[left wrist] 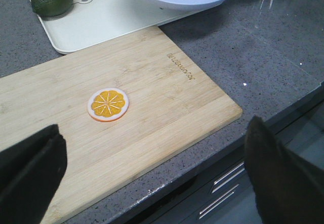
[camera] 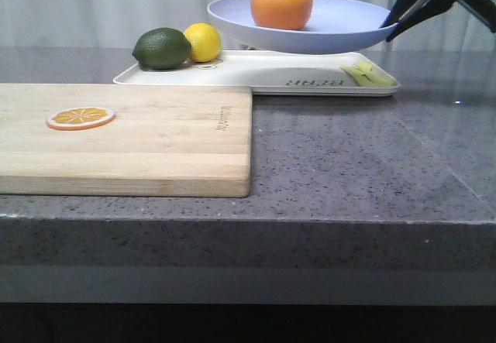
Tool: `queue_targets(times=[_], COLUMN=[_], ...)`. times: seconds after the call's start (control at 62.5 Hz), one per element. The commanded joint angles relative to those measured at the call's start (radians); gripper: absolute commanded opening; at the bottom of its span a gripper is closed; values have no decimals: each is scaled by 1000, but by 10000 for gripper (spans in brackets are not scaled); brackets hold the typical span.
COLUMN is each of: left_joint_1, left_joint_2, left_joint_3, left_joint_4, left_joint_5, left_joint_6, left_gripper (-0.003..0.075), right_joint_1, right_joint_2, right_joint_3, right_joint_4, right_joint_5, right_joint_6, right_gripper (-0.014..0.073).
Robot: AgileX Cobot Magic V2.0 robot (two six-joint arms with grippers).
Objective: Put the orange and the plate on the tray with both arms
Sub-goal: 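Carry the plate over the white tray and lower it onto it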
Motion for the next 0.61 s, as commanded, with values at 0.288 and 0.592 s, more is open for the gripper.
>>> queue_targets(times=[0.288, 0.592], left_joint_1=[1, 1], left_joint_2=[4, 4], left_joint_3=[-24, -24], left_joint_4=[-7, -7], left_joint_5=[-79, -79], left_joint_6=[-10, -10], left_gripper=[692, 692], right_joint_1=[56, 58], right_joint_2=[216, 275], right_joint_3=[-468, -526], right_joint_4=[-118, -119], right_joint_5=[85, 97], right_joint_6=[215, 224], right_gripper=[-67, -67])
